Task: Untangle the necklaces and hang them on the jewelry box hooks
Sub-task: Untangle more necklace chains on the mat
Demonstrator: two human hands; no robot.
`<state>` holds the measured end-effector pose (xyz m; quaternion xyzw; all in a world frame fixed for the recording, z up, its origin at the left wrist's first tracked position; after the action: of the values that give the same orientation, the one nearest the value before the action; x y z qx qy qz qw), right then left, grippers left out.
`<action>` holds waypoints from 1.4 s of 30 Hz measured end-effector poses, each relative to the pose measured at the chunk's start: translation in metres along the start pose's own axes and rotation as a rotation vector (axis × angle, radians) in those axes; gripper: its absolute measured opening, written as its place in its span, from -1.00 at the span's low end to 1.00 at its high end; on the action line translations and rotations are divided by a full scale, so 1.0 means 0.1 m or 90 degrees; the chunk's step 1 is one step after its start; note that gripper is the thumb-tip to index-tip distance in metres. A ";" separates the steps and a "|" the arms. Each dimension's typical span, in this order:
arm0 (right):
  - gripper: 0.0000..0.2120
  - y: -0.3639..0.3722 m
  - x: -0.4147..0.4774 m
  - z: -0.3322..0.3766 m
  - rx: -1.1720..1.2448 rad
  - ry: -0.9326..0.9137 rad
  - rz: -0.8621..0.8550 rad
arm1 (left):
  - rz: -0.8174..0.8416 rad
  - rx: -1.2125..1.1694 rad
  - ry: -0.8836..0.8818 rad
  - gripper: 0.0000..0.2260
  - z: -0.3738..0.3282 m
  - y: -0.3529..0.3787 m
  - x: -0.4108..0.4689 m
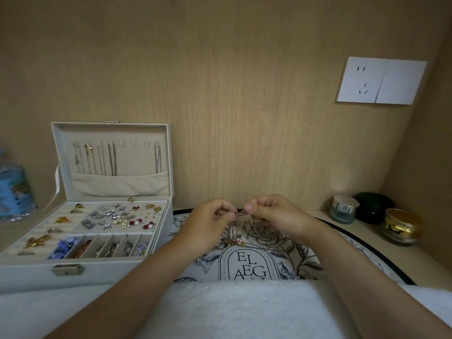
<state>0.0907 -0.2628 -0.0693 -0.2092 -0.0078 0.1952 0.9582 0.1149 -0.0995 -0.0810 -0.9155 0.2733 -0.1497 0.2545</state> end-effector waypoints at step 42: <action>-0.90 0.16 0.06 0.17 -0.529 -0.059 -0.246 | -0.112 -0.005 -0.060 -0.93 0.10 0.01 -0.07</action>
<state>0.0885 -0.2401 -0.0611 -0.5611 -0.1673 0.0023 0.8106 0.1131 -0.0925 -0.0910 -0.9430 0.1799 -0.1274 0.2493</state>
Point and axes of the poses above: each hand's wrist, its own x-axis towards the middle knuckle, its own y-axis out of the palm, z = x × y, the point moved 6 cm from there along x, towards the middle knuckle, and after that the axes turned 15 degrees about z, right-handed, at the moved point
